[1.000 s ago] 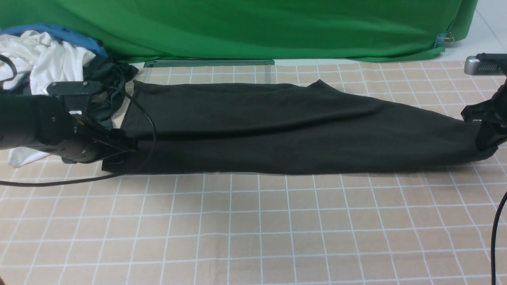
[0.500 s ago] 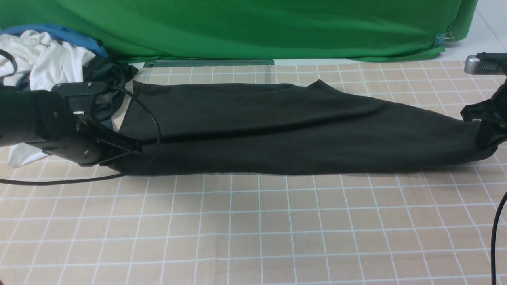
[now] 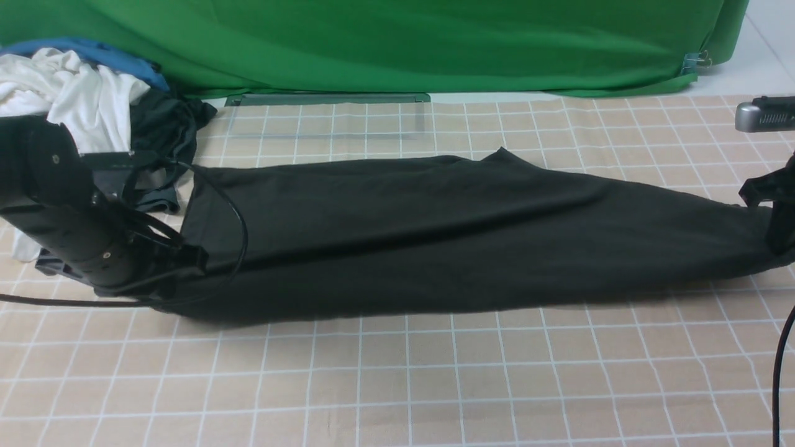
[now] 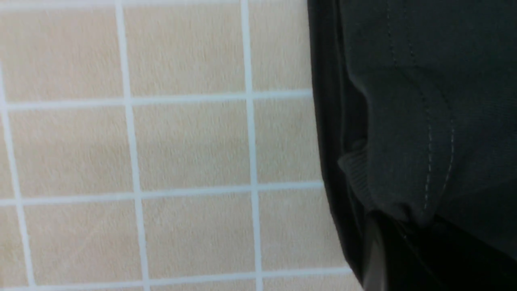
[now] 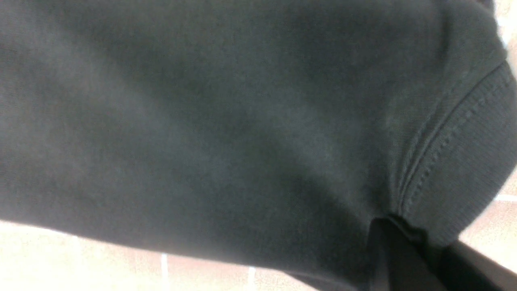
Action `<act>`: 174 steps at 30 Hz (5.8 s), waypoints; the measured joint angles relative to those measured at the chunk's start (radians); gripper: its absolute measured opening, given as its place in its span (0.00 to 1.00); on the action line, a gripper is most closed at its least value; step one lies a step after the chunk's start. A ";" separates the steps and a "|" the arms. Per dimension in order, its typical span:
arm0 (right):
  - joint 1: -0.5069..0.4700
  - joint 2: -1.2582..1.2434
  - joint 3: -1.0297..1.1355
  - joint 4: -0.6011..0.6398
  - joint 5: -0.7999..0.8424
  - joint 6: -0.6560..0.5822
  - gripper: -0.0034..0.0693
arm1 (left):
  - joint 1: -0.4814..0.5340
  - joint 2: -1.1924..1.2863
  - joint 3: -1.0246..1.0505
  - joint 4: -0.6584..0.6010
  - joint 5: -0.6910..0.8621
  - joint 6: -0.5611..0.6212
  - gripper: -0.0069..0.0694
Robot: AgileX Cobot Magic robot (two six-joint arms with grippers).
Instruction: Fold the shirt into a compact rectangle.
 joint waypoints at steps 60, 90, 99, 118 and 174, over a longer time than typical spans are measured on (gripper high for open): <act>0.371 0.085 -0.197 0.170 -0.277 -0.054 0.16 | -0.130 0.144 -0.500 -0.112 0.186 -0.127 0.12; 0.055 0.193 -0.073 0.077 -0.139 0.080 0.53 | -0.130 -0.602 0.209 -0.263 0.056 -0.006 0.12; 0.053 0.140 -0.069 -0.087 -0.112 0.141 0.19 | -0.130 -0.610 0.209 -0.263 0.124 -0.006 0.12; 0.238 -0.095 -0.322 0.139 0.020 0.187 0.19 | -0.130 -0.612 0.209 -0.285 0.113 -0.004 0.12; 0.719 0.297 -0.618 0.088 0.052 0.046 0.10 | -0.131 -0.120 -0.159 -0.369 0.072 0.005 0.12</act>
